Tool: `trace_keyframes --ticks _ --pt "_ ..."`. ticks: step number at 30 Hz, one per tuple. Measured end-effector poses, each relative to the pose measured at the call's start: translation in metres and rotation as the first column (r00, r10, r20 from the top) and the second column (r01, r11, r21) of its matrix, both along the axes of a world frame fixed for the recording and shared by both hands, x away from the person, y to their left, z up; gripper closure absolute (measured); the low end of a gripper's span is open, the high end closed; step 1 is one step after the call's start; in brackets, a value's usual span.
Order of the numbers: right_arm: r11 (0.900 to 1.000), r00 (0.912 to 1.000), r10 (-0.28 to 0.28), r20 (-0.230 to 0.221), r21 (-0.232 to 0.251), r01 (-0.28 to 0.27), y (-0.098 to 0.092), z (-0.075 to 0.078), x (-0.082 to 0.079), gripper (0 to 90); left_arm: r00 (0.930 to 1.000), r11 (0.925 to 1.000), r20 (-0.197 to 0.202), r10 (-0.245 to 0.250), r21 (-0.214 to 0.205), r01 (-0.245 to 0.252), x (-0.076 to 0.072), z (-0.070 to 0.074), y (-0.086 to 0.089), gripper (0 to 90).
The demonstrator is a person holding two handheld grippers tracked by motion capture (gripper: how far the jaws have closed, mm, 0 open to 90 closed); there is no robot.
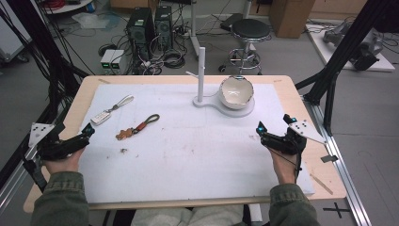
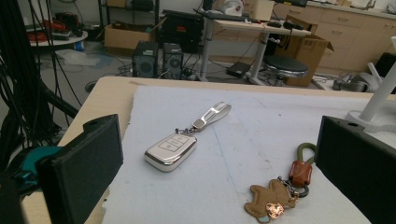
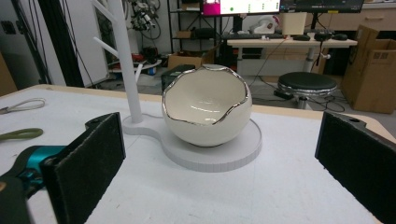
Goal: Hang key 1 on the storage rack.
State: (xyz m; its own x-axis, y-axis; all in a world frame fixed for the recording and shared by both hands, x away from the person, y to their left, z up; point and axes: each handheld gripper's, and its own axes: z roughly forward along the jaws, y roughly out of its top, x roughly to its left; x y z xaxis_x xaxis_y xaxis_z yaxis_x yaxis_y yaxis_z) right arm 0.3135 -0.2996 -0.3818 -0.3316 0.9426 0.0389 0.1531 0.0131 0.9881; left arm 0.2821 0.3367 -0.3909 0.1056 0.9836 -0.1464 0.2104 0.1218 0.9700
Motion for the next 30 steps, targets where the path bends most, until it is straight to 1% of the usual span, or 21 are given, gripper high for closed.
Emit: trace_keyframes --ticks 3,5,6,8,10,12,15,19,20,22,24,27,30 --pt "1.0 1.0 -0.002 0.006 0.006 0.002 0.0 0.0 -0.001 0.5 1.0 1.0 -0.005 -0.002 0.002 0.002 0.0 0.0 -0.001 1.7" --pt "0.9999 1.0 -0.004 0.003 0.014 0.003 -0.001 0.0 -0.002 0.5 0.9999 1.0 -0.01 -0.008 0.002 0.008 0.001 -0.001 -0.002 1.7" --pt "0.9998 1.0 -0.004 -0.001 0.019 0.004 -0.001 -0.001 -0.002 0.5 0.9997 0.9999 -0.016 -0.016 -0.005 0.016 0.001 -0.001 -0.002 1.7" --pt "0.9999 1.0 0.0 -0.001 0.014 0.0 -0.001 -0.001 -0.002 0.5 0.9994 0.9997 -0.028 -0.021 -0.013 0.021 0.003 -0.001 -0.002 1.7" --pt "1.0 1.0 0.002 -0.006 0.005 -0.002 0.0 -0.002 -0.001 0.5 0.9985 0.9996 -0.048 -0.026 -0.012 0.025 0.004 -0.002 -0.003 1.7" --pt "1.0 1.0 0.008 -0.005 0.002 -0.008 0.002 -0.002 -0.002 0.5 0.9982 0.9995 -0.052 -0.031 -0.011 0.031 0.004 -0.002 -0.004 1.7" --pt "0.9999 0.9999 0.01 -0.006 -0.002 -0.01 0.003 -0.002 -0.001 0.5 0.9972 0.9987 -0.057 -0.048 -0.023 0.046 0.006 -0.001 -0.006 1.7" --pt "0.9999 0.9999 0.009 -0.011 0.008 -0.009 0.003 -0.002 -0.001 0.5 0.9955 0.9976 -0.066 -0.068 -0.015 0.067 0.008 0.002 -0.007 1.7" --pt "0.9999 0.9999 0.01 -0.006 0.003 -0.01 0.003 -0.002 -0.001 0.5 0.9951 0.9973 -0.067 -0.073 -0.015 0.072 0.008 0.003 -0.008 1.7" --pt "0.9999 0.9999 0.011 -0.005 0.003 -0.011 0.003 -0.002 -0.001 0.5 0.9935 0.9962 -0.074 -0.087 -0.009 0.086 0.009 0.006 -0.009 1.7" --pt "0.9999 0.9999 0.013 -0.007 0.008 -0.013 0.003 -0.002 -0.002 0.5 0.9912 0.994 -0.077 -0.108 -0.027 0.106 0.01 0.009 -0.01 1.7" --pt "0.9999 1.0 0.006 0.001 0.012 -0.006 0.001 -0.001 -0.002 0.5 0.9876 0.9919 -0.092 -0.127 -0.016 0.126 0.015 0.013 -0.013 1.7" --pt "0.9998 1.0 0.006 0.0 0.018 -0.006 0.0 -0.001 -0.002 0.5 0.9811 0.9889 -0.124 -0.148 -0.009 0.149 0.021 0.015 -0.016 1.7"
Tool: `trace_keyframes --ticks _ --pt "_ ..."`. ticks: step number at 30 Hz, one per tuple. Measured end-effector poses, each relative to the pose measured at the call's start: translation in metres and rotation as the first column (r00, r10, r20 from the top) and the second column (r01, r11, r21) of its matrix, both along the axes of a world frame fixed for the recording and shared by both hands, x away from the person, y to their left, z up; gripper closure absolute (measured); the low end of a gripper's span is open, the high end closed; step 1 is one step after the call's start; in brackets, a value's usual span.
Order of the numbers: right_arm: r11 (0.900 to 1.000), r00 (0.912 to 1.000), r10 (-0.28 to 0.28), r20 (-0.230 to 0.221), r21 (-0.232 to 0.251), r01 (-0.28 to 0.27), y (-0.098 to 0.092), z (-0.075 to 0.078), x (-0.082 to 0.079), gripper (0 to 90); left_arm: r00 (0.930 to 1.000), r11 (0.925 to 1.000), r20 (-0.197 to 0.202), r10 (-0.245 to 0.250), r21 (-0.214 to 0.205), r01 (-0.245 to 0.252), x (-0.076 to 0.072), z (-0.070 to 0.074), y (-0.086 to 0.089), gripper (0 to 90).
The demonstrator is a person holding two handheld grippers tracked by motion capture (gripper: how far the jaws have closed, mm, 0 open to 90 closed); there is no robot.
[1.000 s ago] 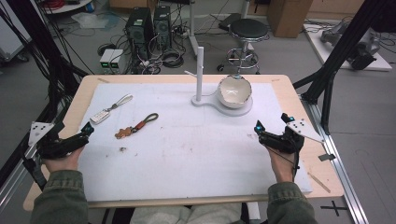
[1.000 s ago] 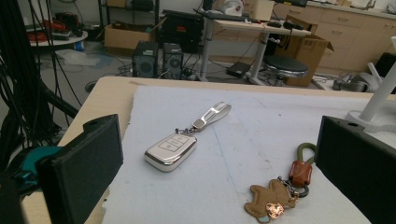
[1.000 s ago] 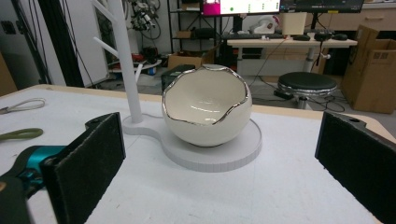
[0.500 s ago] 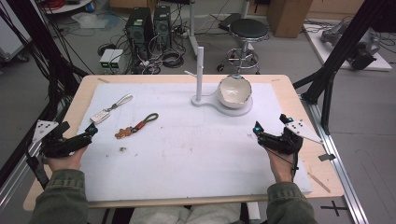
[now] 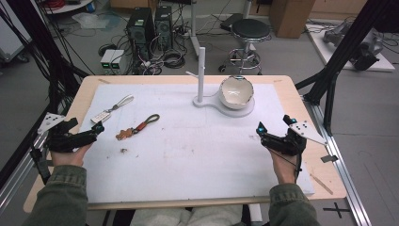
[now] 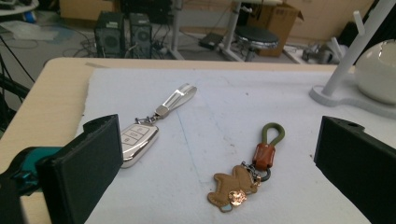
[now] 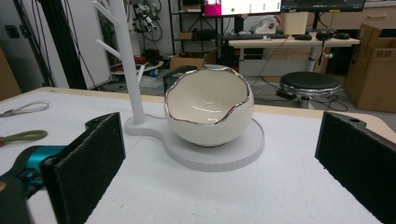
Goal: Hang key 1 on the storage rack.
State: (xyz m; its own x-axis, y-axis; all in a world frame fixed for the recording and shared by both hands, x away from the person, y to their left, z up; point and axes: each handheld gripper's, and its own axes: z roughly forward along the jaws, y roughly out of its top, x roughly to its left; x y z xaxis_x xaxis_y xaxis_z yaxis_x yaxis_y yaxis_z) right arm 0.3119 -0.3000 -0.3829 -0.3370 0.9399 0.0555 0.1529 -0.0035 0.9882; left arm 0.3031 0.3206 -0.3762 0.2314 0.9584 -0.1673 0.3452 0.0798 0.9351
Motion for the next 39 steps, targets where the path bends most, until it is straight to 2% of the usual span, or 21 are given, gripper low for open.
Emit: trace_keyframes --ticks 2,6,9,13,17,24,29,33,34,36,39 --pt "1.0 1.0 0.001 0.0 0.0 -0.001 0.0 0.0 0.0 0.5 1.0 1.0 -0.005 -0.008 0.006 0.008 0.002 0.001 -0.001 1.7" --pt "0.9995 1.0 0.006 0.002 -0.032 -0.006 0.002 -0.001 0.001 0.5 0.9986 0.998 -0.031 -0.042 0.046 0.043 0.013 0.008 -0.009 1.7" --pt "0.9995 0.9999 0.015 -0.005 -0.029 -0.015 0.003 -0.001 0.001 0.5 0.9968 0.9957 -0.05 -0.062 0.066 0.065 0.019 0.01 -0.013 1.7" --pt "0.9995 0.9998 0.014 -0.011 -0.027 -0.014 0.002 -0.001 0.0 0.5 0.9948 0.9941 -0.064 -0.078 0.071 0.083 0.025 0.011 -0.017 1.7" --pt "0.9991 0.9999 0.008 -0.007 -0.041 -0.008 0.002 -0.001 0.0 0.5 0.9897 0.9917 -0.114 -0.086 0.085 0.096 0.033 0.013 -0.017 1.7" --pt "0.999 0.9999 0.01 -0.003 -0.044 -0.01 0.001 -0.001 0.001 0.5 0.9837 0.9866 -0.137 -0.117 0.098 0.131 0.046 0.021 -0.02 1.7" --pt "0.9991 0.9998 0.015 -0.009 -0.039 -0.015 0.001 -0.001 0.001 0.5 0.9757 0.9823 -0.169 -0.14 0.1 0.158 0.053 0.023 -0.026 1.7" --pt "0.9992 0.9998 0.016 -0.009 -0.036 -0.017 0.001 -0.001 0.001 0.5 0.967 0.9746 -0.186 -0.175 0.107 0.197 0.059 0.028 -0.035 1.7" --pt "0.9992 0.9998 0.016 -0.009 -0.036 -0.017 0.001 -0.001 0.001 0.5 0.967 0.9746 -0.186 -0.175 0.107 0.197 0.059 0.028 -0.035 1.7" --pt "0.9992 0.9999 0.014 -0.003 -0.037 -0.014 0.001 -0.001 0.001 0.5 0.9607 0.9701 -0.199 -0.193 0.108 0.217 0.064 0.031 -0.042 1.7" --pt "0.9994 0.9999 0.014 -0.006 -0.033 -0.015 0.001 -0.001 0.001 0.5 0.9553 0.9649 -0.208 -0.211 0.113 0.237 0.069 0.034 -0.048 1.7"
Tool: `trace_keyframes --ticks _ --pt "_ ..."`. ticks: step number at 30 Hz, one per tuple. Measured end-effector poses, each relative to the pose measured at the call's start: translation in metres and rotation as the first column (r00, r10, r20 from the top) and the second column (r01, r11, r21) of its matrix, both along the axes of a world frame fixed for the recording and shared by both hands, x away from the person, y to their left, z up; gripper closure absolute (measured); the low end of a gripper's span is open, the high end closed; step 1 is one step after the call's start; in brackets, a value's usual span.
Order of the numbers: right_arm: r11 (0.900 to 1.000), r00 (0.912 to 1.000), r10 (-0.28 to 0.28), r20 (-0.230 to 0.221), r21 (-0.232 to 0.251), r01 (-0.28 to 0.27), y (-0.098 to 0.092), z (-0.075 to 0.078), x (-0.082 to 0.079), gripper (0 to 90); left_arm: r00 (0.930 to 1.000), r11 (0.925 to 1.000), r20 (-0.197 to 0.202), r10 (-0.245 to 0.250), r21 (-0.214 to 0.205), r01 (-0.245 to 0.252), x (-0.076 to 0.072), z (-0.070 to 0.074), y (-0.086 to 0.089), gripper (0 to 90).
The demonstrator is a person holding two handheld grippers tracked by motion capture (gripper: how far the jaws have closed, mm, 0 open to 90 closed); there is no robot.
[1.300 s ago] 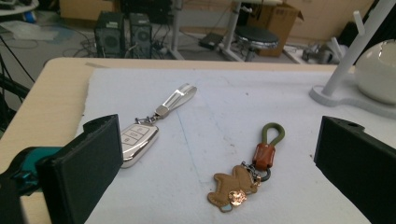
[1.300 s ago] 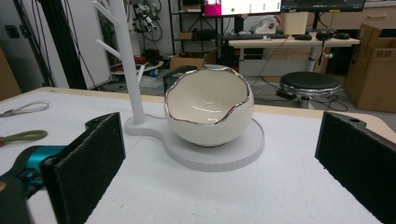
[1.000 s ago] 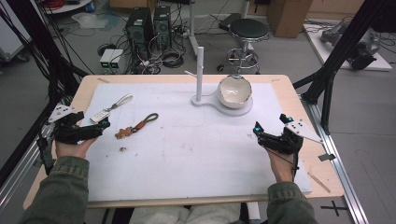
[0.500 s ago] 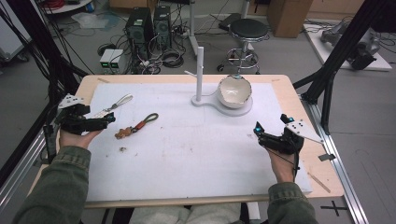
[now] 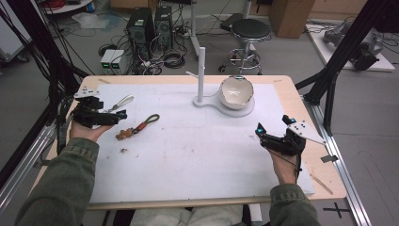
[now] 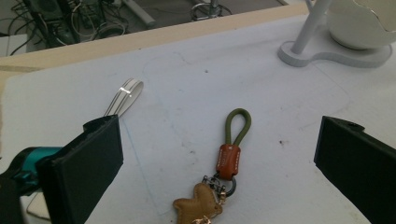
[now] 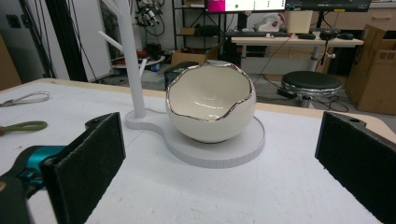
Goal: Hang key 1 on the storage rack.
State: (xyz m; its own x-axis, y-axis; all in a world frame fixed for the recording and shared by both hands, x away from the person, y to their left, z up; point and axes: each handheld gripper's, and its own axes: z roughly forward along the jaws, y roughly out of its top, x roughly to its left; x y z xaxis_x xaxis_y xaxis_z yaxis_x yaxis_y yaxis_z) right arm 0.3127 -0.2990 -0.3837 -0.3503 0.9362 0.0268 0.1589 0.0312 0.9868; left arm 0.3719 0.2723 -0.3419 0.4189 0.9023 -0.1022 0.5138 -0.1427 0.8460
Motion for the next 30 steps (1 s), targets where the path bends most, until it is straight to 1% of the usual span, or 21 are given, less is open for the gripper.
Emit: trace_keyframes --ticks 3,5,8,9,11,13,18,20,21,22,24,25,26,30 --pt "1.0 1.0 0.0 -0.002 -0.001 0.0 0.0 0.0 0.0 0.5 0.9996 0.9995 0.001 -0.027 0.017 0.027 0.005 0.005 -0.009 1.7" --pt "1.0 1.0 -0.003 0.001 0.002 0.003 0.0 0.0 0.0 0.5 0.999 0.9985 -0.007 -0.044 0.033 0.044 0.009 0.007 -0.013 1.7" --pt "1.0 1.0 -0.006 0.002 0.003 0.006 -0.001 0.0 0.0 0.5 0.9974 0.9955 -0.03 -0.065 0.067 0.067 0.017 0.009 -0.02 1.7" --pt "1.0 1.0 -0.006 0.001 0.006 0.006 -0.001 0.0 0.0 0.5 0.9974 0.9955 -0.03 -0.065 0.067 0.067 0.017 0.009 -0.02 1.7" --pt "0.9999 1.0 -0.007 -0.002 0.01 0.007 -0.001 0.0 0.0 0.5 0.9956 0.9922 -0.046 -0.082 0.09 0.086 0.024 0.011 -0.025 1.7" --pt "0.9999 1.0 -0.009 0.001 0.009 0.009 -0.002 0.0 0.0 0.5 0.9941 0.9902 -0.055 -0.094 0.099 0.099 0.029 0.012 -0.028 1.7" --pt "0.9999 1.0 -0.009 0.003 0.01 0.009 -0.003 0.0 0.0 0.5 0.9922 0.9898 -0.066 -0.106 0.088 0.112 0.039 0.01 -0.03 1.7" --pt "0.9999 1.0 -0.009 0.003 0.011 0.009 -0.003 0.0 0.0 0.5 0.991 0.9884 -0.088 -0.101 0.104 0.11 0.043 0.006 -0.028 1.7" --pt "0.9999 1.0 -0.009 0.003 0.011 0.009 -0.003 0.0 0.0 0.5 0.991 0.9884 -0.088 -0.101 0.104 0.11 0.043 0.006 -0.028 1.7" --pt "0.9999 1.0 -0.008 0.003 0.012 0.008 -0.004 0.0 0.0 0.5 0.9899 0.9891 -0.103 -0.098 0.101 0.108 0.047 0.003 -0.027 1.7" --pt "0.9999 0.9999 -0.01 0.002 0.011 0.01 -0.003 0.0 0.0 0.5 0.9895 0.9907 -0.111 -0.092 0.091 0.102 0.052 0.0 -0.025 1.7" --pt "0.9999 0.9999 -0.01 0.002 0.011 0.01 -0.003 0.0 0.0 0.5 0.9895 0.9907 -0.111 -0.092 0.091 0.102 0.052 0.0 -0.025 1.7" --pt "0.9999 1.0 -0.009 0.001 0.011 0.009 -0.003 0.0 0.0 0.5 0.9884 0.9908 -0.122 -0.091 0.089 0.102 0.057 -0.004 -0.023 1.7" --pt "0.9999 0.9999 -0.01 0.003 0.01 0.01 -0.003 0.0 0.0 0.5 0.9853 0.9908 -0.148 -0.086 0.091 0.1 0.064 -0.012 -0.02 1.7"
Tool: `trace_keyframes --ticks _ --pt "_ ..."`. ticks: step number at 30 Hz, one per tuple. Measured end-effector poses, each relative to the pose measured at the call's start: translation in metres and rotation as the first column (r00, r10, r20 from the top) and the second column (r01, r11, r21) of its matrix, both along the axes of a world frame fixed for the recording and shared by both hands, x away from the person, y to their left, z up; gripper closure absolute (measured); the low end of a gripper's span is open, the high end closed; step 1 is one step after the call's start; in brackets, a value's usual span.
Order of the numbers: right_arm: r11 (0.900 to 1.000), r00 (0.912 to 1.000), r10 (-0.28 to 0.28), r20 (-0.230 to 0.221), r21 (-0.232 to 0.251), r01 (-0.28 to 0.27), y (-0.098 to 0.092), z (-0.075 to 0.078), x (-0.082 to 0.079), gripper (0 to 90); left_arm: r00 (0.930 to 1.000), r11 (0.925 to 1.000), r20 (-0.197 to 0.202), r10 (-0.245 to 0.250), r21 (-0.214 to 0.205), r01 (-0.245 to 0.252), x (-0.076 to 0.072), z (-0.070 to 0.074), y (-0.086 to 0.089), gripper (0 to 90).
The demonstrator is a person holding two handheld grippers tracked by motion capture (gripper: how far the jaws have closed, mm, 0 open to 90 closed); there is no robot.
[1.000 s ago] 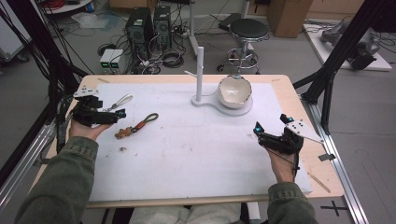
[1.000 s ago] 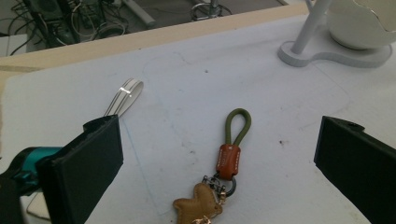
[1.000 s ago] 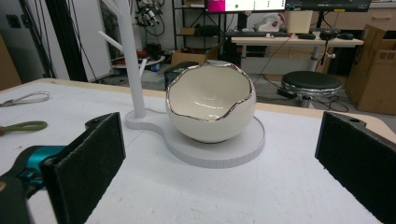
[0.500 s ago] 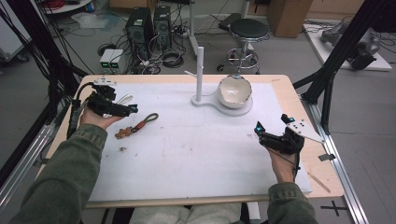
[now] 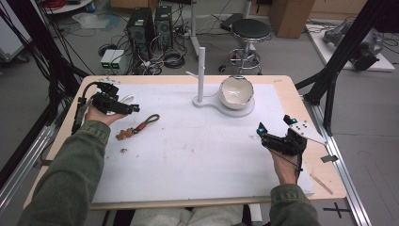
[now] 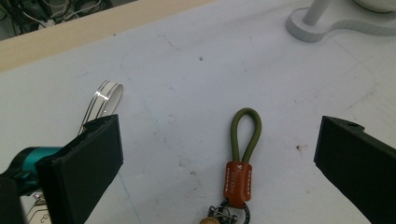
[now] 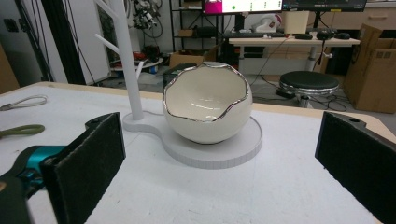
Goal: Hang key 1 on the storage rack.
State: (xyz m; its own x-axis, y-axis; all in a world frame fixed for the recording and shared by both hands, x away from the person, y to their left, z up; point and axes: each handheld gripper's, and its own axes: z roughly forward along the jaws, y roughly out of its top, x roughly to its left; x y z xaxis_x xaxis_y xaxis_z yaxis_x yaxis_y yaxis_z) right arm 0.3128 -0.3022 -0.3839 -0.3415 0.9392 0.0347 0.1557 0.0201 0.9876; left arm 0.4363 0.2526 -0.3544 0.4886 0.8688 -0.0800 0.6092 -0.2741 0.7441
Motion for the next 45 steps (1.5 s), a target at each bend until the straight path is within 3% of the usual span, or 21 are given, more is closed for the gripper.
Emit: trace_keyframes --ticks 7,12,17,20,24,34,37,42,45 --pt "1.0 1.0 0.001 -0.002 0.003 -0.001 0.001 0.0 0.001 0.5 0.9994 0.9998 -0.034 -0.01 0.019 0.011 0.009 -0.012 -0.002 1.7" --pt "1.0 1.0 0.004 0.0 0.0 -0.004 0.0 0.0 0.001 0.5 0.9964 0.9978 -0.066 -0.054 0.036 0.057 0.014 -0.017 -0.008 1.7" --pt "1.0 1.0 0.005 -0.003 0.002 -0.005 0.001 0.0 0.001 0.5 0.9891 0.993 -0.11 -0.098 0.056 0.104 0.016 -0.023 -0.014 2.3" --pt "1.0 1.0 0.0 -0.002 0.003 0.0 0.0 0.0 0.0 0.5 0.9759 0.985 -0.166 -0.141 0.076 0.155 0.016 -0.031 -0.019 2.3" --pt "1.0 1.0 0.002 -0.002 0.001 -0.002 -0.001 0.0 0.0 0.5 0.964 0.9778 -0.204 -0.17 0.086 0.191 0.016 -0.036 -0.024 3.0" --pt "1.0 1.0 0.005 -0.006 0.005 -0.005 -0.001 0.0 0.0 0.5 0.9469 0.9681 -0.258 -0.191 0.11 0.225 0.017 -0.044 -0.029 9.1" --pt "1.0 1.0 0.004 -0.004 0.004 -0.004 -0.001 0.0 0.001 0.5 0.945 0.966 -0.266 -0.19 0.121 0.228 0.016 -0.046 -0.03 9.9" --pt "1.0 0.9999 0.009 -0.004 0.002 -0.009 -0.001 0.0 0.0 0.5 0.9331 0.9563 -0.295 -0.206 0.141 0.256 0.015 -0.05 -0.034 12.0" --pt "1.0 1.0 0.0 0.001 0.002 0.0 -0.001 0.0 -0.001 0.5 0.9293 0.9511 -0.301 -0.214 0.152 0.269 0.015 -0.053 -0.037 14.3"
